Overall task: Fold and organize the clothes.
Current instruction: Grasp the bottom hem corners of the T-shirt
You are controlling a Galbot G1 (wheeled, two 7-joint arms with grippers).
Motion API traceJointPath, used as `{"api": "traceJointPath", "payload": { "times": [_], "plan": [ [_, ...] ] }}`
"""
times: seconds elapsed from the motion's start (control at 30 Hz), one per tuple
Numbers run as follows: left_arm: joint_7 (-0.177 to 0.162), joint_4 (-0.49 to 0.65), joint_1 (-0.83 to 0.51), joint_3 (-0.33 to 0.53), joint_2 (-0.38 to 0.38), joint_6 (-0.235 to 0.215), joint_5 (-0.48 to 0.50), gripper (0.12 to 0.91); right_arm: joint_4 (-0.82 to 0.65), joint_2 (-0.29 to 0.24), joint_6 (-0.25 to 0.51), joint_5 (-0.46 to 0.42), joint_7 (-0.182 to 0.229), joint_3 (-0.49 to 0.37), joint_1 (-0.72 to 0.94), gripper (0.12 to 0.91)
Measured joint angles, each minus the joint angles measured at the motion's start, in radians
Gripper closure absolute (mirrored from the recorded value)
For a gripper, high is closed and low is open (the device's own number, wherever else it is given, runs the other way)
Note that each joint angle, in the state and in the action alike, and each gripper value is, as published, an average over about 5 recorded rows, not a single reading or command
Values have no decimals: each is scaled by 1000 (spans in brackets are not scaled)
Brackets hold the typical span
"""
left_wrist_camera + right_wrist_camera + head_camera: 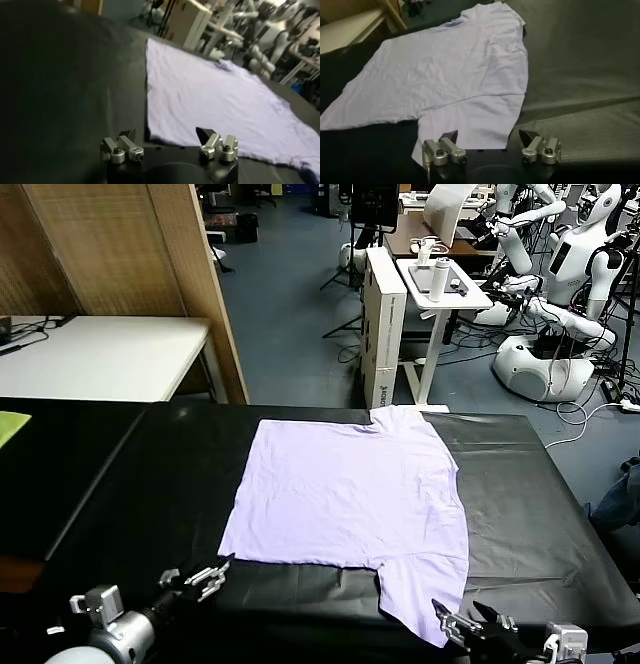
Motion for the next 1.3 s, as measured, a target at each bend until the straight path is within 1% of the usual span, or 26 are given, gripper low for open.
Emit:
{"api": "traceJointPath", "payload": {
  "times": [0.47, 0.6, 0.7, 0.87, 0.97, 1.1, 1.2, 1.27, 1.3],
  "plan": [
    [-1, 58, -35, 33, -33, -8, 17, 126, -15, 6, -4, -28, 0, -30, 10, 118],
    [-1, 69, -43, 36, -34, -12, 18, 159, -17, 8, -5, -30, 0, -31, 6, 132],
    [-1, 77, -43, 37, -35, -13, 18, 204, -20, 9, -5, -30, 0, -31, 6, 177],
    [0, 85, -41, 39, -38, -16, 18, 271, -32, 9, -7, -30, 0, -32, 20, 298],
    [1, 88, -42, 41, -41, -17, 20, 311, -39, 9, -8, -30, 0, -35, 24, 343],
    [2, 93, -45, 43, -42, -18, 22, 397, -43, 10, -8, -30, 0, -36, 23, 410],
    [2, 96, -45, 44, -43, -19, 24, 508, -44, 10, -8, -30, -1, -35, 23, 507],
    [3, 97, -45, 46, -43, -19, 25, 602, -44, 9, -8, -29, -1, -34, 23, 592],
    [3, 98, -45, 46, -43, -19, 26, 637, -44, 9, -8, -29, -2, -33, 23, 628]
  ]
}}
